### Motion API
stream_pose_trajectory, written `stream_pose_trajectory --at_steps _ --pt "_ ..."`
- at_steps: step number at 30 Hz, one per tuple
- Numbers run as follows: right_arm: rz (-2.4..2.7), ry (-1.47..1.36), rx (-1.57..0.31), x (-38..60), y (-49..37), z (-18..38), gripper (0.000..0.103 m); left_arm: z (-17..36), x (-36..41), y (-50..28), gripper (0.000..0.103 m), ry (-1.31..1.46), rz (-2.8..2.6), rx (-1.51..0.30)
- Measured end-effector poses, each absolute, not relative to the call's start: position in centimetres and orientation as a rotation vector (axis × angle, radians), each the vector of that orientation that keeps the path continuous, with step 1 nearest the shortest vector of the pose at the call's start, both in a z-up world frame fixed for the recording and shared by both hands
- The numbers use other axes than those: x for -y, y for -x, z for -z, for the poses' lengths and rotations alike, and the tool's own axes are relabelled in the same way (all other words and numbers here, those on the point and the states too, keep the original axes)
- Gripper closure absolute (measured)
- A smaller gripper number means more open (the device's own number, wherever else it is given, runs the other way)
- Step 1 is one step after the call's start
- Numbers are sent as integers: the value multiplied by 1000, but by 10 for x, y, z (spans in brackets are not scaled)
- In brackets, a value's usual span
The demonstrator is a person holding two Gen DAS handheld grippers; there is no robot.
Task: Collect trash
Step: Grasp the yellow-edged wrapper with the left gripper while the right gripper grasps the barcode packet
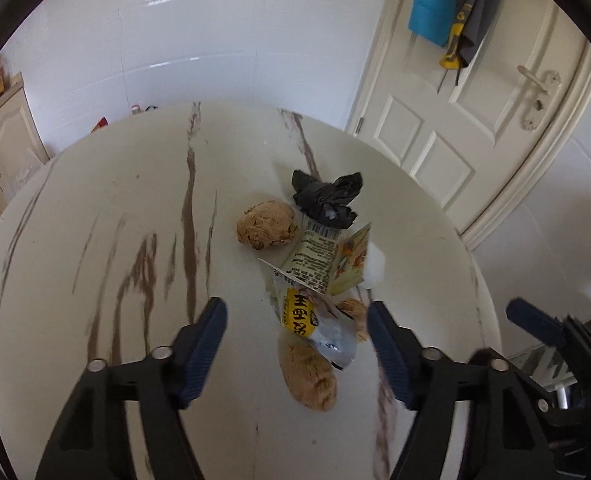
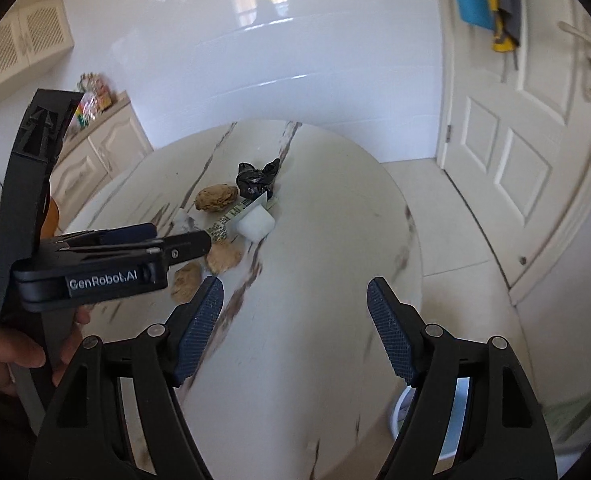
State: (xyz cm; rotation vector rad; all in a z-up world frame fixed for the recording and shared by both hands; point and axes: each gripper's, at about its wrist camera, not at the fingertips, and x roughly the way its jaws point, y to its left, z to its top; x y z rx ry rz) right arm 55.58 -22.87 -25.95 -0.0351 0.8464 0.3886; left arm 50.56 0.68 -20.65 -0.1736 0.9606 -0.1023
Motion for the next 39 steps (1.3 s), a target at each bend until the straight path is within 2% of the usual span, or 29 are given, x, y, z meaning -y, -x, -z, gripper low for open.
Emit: stream_pose_trajectory --at_steps 3,4,7,9,23,25,28,36,37,39 --pt "-409 73 -872 219 -569 267 31 210 -6 -533 53 186 137 -939" --pt "-419 90 -878 214 -574 269 31 210 -8 -534 65 188 154 -933" --pt "-429 125 -887 202 -584 272 31 212 -15 -538 91 172 177 -931" --pt "-430 173 -882 192 -588 273 31 213 -21 -534 98 170 198 -930" --pt "-552 94 -944 159 -629 288 33 190 -80 -488 100 156 187 -879" --pt "-558 74 -949 159 -631 289 47 190 -79 -486 100 155 193 -880" --pt "-574 26 -964 161 -636 292 52 192 -80 -486 100 163 194 -891" --pt "-558 -8 -972 159 -641 296 51 207 -64 -504 99 166 184 -939" --pt "-555 -9 -970 158 -641 296 51 211 -62 -507 95 162 178 -954" --pt "-539 -13 -965 162 -640 295 51 213 -61 -509 95 167 175 -949"
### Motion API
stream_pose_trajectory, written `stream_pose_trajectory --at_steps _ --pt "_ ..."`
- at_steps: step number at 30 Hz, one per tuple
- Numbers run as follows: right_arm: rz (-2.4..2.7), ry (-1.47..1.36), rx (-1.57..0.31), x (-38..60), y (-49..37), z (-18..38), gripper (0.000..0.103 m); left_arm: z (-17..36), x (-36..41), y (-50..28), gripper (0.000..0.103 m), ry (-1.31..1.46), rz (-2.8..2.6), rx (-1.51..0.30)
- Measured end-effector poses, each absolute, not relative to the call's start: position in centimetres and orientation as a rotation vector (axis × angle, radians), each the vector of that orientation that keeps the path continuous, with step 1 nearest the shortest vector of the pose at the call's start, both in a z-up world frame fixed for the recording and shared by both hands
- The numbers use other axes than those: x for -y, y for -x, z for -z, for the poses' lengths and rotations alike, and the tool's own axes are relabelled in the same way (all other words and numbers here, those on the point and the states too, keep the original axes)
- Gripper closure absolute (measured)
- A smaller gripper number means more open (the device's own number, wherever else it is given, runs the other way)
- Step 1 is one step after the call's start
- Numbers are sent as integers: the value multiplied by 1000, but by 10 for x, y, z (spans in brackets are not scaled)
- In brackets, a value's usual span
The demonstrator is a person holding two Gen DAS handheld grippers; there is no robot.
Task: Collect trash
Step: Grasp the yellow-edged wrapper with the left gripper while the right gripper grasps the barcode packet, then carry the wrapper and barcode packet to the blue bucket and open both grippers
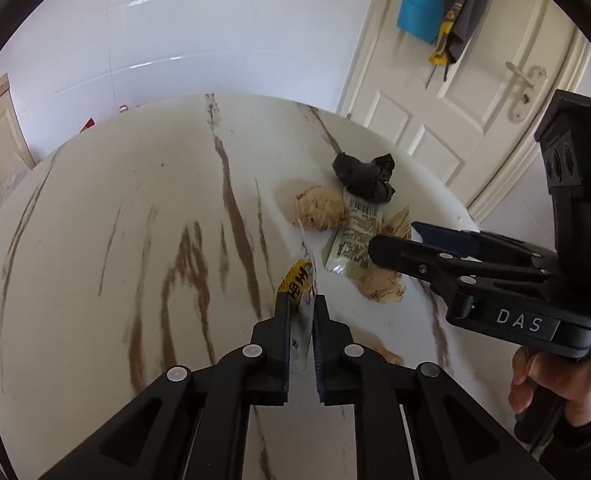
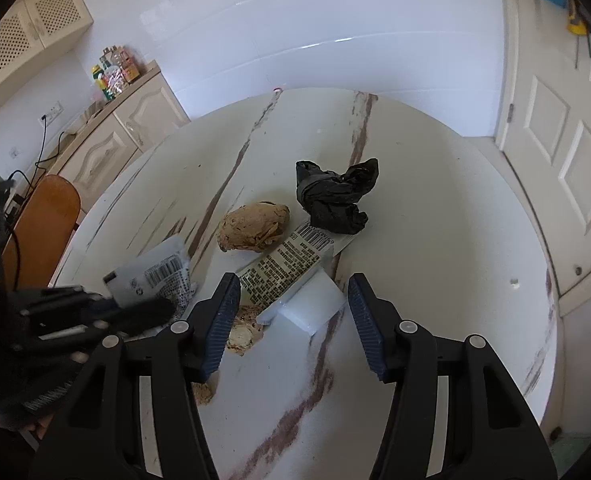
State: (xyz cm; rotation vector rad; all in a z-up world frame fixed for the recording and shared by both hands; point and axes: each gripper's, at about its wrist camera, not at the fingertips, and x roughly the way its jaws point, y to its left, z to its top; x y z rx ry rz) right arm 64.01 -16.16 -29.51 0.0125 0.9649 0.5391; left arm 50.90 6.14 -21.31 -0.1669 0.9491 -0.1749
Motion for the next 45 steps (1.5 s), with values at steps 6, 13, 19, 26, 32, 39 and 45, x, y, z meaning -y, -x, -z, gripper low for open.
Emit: stream_pose_trajectory --at_steps 6,13,19,26,32,39,45 --pt "-502 -15 -956 170 -632 298 81 206 -58 -501 102 160 209 -915" --pt "-530 -69 -937 183 -610 290 82 189 -50 -476 102 152 256 -867" --pt "-554 -93 -880 197 -576 266 82 167 -42 -449 102 156 302 -827" --pt "-541 -121 -815 229 -534 236 81 145 -5 -420 102 116 357 -792" --pt "-475 -162 -760 291 -488 215 81 136 64 -405 102 66 454 -785" --pt "-330 -230 -740 390 -445 222 81 152 167 -411 102 -14 591 -844" --pt "-218 -316 -779 472 -429 258 81 194 245 -440 102 -82 667 -945"
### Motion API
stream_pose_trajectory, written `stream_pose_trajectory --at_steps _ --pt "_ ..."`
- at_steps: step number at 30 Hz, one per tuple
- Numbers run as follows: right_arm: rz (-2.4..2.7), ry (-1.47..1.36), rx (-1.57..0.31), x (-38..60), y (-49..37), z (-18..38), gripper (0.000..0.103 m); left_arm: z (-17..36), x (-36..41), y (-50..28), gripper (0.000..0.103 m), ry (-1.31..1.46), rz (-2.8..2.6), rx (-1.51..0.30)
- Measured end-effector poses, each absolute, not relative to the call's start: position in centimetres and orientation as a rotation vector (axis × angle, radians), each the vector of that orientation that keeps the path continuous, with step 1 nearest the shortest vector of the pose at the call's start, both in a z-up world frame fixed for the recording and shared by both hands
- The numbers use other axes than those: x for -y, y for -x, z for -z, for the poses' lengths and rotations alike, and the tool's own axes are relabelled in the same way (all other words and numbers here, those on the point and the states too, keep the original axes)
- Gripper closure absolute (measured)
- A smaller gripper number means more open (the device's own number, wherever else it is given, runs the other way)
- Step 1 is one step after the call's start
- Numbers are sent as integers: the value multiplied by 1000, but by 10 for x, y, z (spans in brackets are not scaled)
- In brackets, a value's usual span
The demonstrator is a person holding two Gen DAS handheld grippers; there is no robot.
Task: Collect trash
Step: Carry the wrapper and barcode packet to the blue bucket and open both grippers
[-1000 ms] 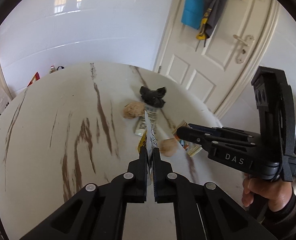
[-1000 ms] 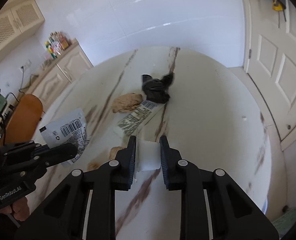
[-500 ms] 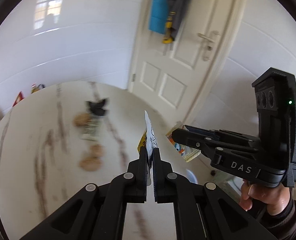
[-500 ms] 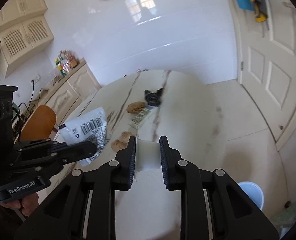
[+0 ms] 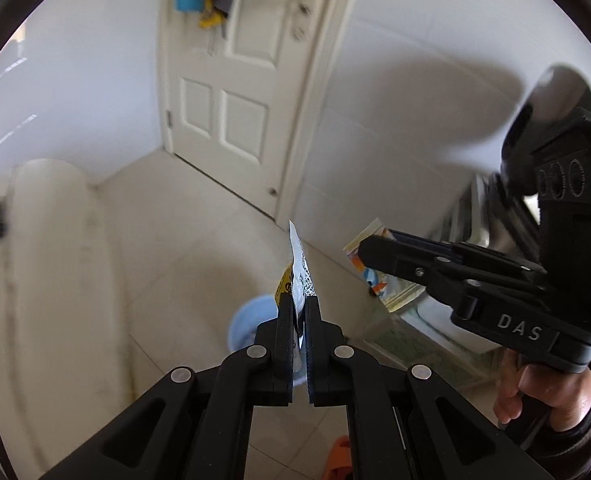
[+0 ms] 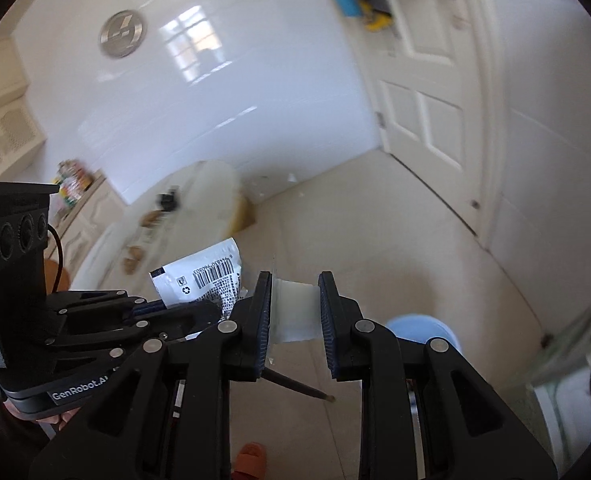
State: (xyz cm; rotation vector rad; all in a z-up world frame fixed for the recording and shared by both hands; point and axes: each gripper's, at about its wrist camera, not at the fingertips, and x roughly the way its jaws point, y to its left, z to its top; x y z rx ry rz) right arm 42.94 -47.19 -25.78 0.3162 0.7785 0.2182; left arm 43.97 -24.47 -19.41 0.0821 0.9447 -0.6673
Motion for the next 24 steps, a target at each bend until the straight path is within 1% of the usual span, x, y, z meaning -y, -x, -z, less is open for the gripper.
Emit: stream_pose_trajectory --at_steps 7,10,13,18,19,20,21,23,24 --pt "-159 -398 -836 533 -437 307 81 245 303 -486 100 -146 683 -1045" --pt "-153 -425 -857 549 -446 328 81 260 322 -517 92 -148 665 -1060" --pt "-152 -450 -879 560 -456 345 81 274 331 -539 77 -165 636 -1077" --pt "-157 -473 -898 565 -470 365 81 276 342 -551 65 -161 592 -1062" --pt "-164 -474 -899 564 -474 366 81 273 341 -551 60 -165 580 -1050" --pt "-167 -476 -897 562 -474 365 81 270 342 -543 58 -164 575 -1036" --pt "-159 -479 -894 561 -477 364 78 265 341 -536 58 -165 568 -1020" --pt "-156 -472 -891 557 -477 362 73 254 333 -527 56 -158 560 -996" --pt "-157 -469 -887 555 -476 360 70 246 328 -523 51 -148 564 -976"
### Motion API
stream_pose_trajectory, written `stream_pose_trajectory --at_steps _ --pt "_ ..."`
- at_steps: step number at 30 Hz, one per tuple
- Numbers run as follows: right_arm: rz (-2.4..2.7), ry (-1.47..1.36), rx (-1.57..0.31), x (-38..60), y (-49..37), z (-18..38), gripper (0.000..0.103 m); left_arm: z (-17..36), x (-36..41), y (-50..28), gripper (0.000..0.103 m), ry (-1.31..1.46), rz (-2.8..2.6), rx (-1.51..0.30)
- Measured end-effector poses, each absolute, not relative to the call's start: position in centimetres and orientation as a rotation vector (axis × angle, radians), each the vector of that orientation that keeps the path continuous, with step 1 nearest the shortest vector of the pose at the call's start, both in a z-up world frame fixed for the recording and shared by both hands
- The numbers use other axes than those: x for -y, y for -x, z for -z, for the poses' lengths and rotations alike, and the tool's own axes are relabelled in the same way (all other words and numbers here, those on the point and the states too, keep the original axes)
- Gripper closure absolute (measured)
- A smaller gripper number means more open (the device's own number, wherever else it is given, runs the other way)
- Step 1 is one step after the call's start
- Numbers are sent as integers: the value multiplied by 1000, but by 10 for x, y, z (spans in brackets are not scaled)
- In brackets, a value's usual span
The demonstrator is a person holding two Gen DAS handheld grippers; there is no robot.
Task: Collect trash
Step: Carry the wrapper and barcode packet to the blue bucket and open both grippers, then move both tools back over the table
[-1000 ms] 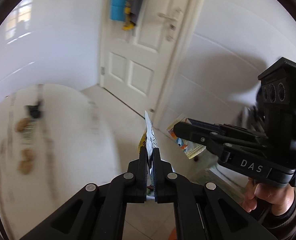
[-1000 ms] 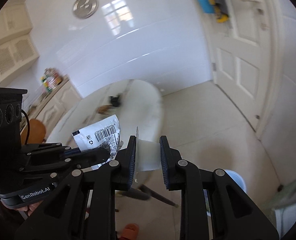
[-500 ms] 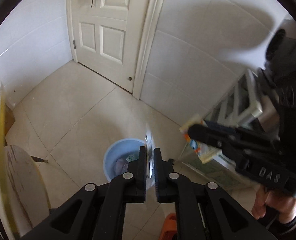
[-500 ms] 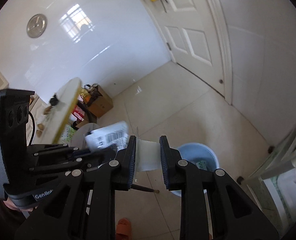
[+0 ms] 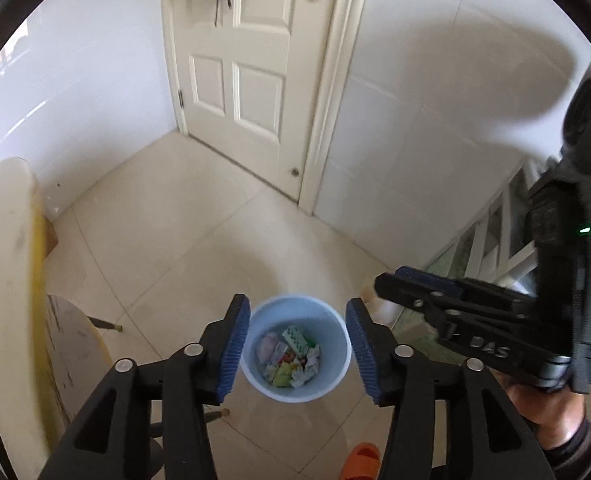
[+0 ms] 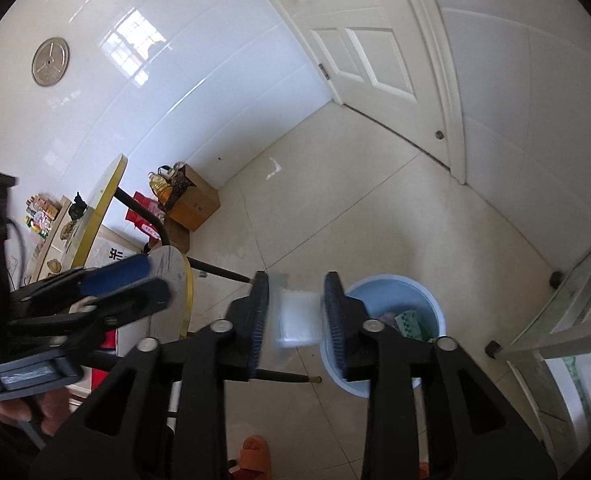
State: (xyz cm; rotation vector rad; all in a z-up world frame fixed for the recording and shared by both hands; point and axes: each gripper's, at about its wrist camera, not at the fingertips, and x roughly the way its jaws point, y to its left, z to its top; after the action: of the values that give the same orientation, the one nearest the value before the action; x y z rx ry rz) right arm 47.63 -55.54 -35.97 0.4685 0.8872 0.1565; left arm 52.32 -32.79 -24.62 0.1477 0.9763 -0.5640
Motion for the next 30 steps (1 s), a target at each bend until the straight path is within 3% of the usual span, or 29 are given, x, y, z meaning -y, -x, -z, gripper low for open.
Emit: stream_pose_trajectory --at_steps 2,15,22,30 --pt "-156 -456 -879 549 -474 352 67 235 315 -511 41 -146 548 -938" --pt "-205 -292 -745 444 -441 240 45 162 175 -426 29 -66 481 -758" --pt "-297 -195 -736 352 -442 209 42 147 65 -387 26 -37 353 -720" --pt "-369 -132 -801 282 -467 221 42 179 -3 -387 26 -42 216 -798"
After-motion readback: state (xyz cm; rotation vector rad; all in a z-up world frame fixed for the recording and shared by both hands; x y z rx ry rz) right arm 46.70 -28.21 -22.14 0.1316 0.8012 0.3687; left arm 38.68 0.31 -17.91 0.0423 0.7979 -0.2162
